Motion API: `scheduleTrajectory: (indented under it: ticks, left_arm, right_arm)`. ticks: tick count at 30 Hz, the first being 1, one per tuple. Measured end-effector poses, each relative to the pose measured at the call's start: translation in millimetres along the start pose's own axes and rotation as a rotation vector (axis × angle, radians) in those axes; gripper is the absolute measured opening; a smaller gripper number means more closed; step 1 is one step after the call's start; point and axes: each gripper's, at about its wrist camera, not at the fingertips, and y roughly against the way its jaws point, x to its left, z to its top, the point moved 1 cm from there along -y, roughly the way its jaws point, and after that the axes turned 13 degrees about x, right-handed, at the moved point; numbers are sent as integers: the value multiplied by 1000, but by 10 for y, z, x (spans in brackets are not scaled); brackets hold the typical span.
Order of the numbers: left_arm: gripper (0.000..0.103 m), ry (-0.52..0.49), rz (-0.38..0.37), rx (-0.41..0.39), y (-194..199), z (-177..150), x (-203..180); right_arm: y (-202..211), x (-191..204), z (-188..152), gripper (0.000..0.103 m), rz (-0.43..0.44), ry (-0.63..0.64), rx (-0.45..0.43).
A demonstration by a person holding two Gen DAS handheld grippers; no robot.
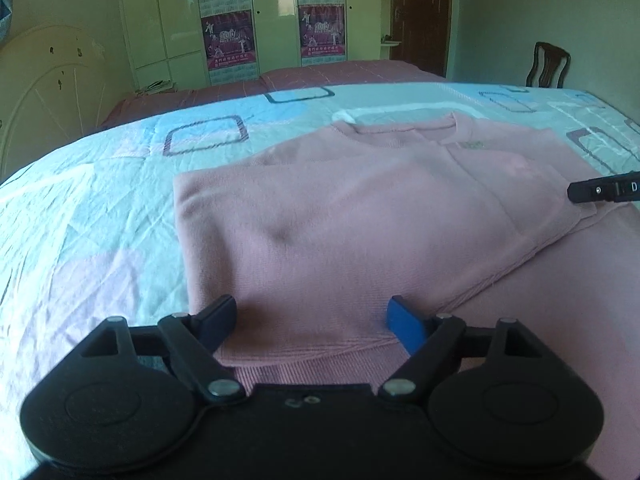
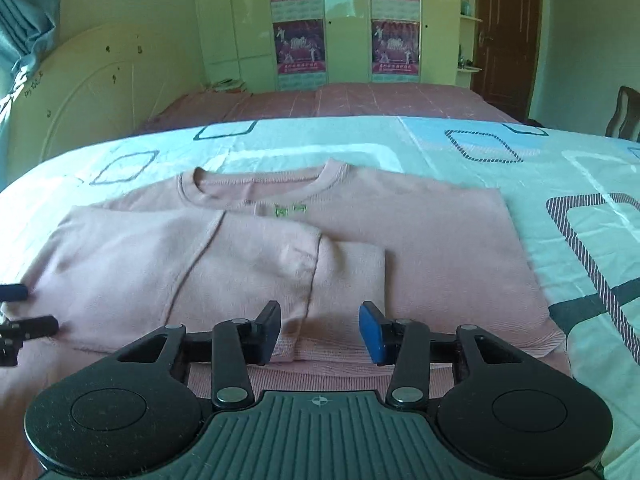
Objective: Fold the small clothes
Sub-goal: 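Move the left tool toward the unfolded side of the sweatshirt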
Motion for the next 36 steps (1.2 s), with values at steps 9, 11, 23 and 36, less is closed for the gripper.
scheduleTrajectory:
  ticks: [9,11,23,36]
  left_arm:
    - [87,16,42,-13,54,-32,-13]
    - [88,21,45,-20,28,-60,-13]
    - [85,27,1,-56,76,55,70]
    - [83,28,-6,36,-518,924,447]
  right_arm:
    - [-1,104,-94,45,-60,25,-41]
    - [-151,115,-137,44,-65,39,11]
    - [-55,326,-29,45,-57,56,-61]
    - [-593,445,692,45,-56,16,42]
